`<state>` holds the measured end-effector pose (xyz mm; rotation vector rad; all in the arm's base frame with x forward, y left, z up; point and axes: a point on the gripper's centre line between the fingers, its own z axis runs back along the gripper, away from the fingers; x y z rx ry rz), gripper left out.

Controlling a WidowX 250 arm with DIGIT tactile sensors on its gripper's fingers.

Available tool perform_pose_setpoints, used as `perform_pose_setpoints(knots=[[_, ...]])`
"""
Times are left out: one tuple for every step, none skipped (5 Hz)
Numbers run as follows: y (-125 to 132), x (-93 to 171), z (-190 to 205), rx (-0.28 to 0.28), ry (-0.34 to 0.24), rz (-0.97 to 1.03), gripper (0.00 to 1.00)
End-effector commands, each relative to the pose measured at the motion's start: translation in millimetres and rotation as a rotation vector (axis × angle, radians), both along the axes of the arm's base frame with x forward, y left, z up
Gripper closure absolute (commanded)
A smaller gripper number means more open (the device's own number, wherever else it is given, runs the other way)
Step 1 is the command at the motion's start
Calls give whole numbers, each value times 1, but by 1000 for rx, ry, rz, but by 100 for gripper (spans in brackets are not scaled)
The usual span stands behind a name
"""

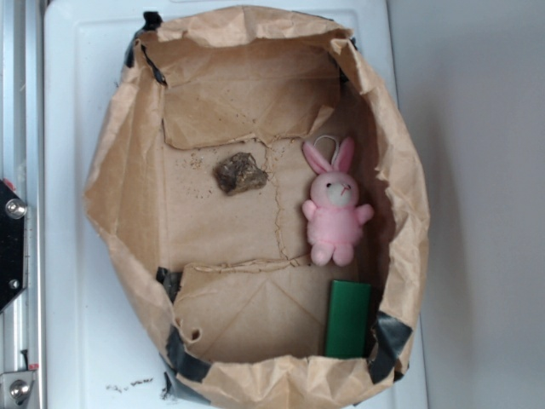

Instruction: Grab the rock.

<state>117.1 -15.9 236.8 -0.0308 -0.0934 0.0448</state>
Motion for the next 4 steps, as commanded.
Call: perform_pose_setpoints(knots=[[0, 0, 0, 0, 0, 0, 0], [3, 50, -14, -70, -105, 108, 0], [9, 98, -24, -55, -105, 77, 0], [19, 136, -42, -78, -132, 70, 0]])
